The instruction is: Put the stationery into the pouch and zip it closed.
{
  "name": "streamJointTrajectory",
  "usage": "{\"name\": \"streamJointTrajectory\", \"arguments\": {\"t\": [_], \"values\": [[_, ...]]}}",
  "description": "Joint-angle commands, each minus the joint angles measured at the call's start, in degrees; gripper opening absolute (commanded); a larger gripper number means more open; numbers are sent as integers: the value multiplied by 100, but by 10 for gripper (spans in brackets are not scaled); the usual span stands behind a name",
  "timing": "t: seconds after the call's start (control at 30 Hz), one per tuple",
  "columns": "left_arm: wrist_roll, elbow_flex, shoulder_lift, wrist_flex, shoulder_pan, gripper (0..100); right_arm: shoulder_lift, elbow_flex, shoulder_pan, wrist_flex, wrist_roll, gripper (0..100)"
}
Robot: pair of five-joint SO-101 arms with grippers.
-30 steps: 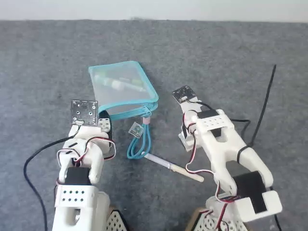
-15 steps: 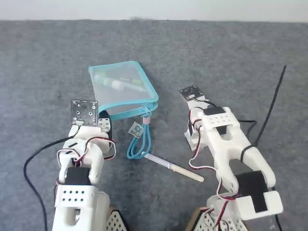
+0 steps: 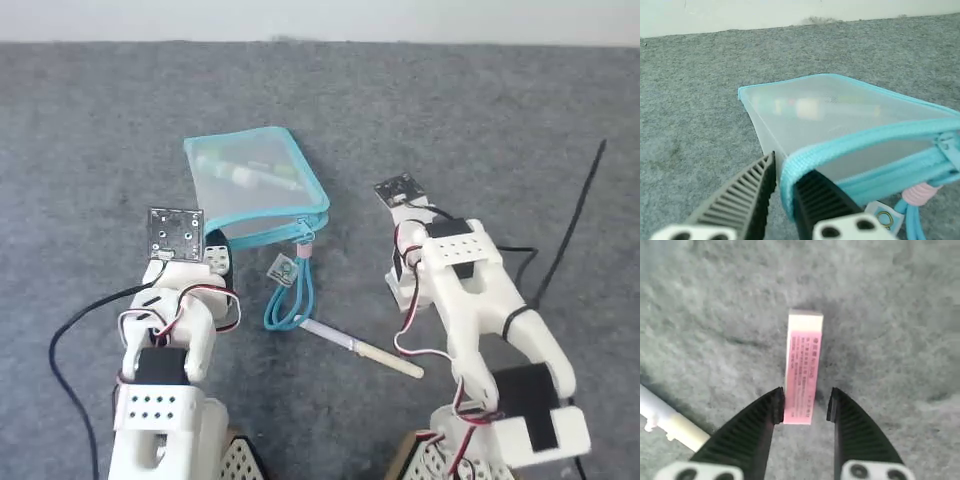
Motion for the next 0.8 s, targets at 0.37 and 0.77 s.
{"name": "streamJointTrajectory", "arguments": {"t": [0.37,0.77], "values": [[-88,-75,70,-176,-9,12,-400,149,66,-110,70,144],[-88,-75,70,-176,-9,12,-400,431,-75,-374,70,125]]}}
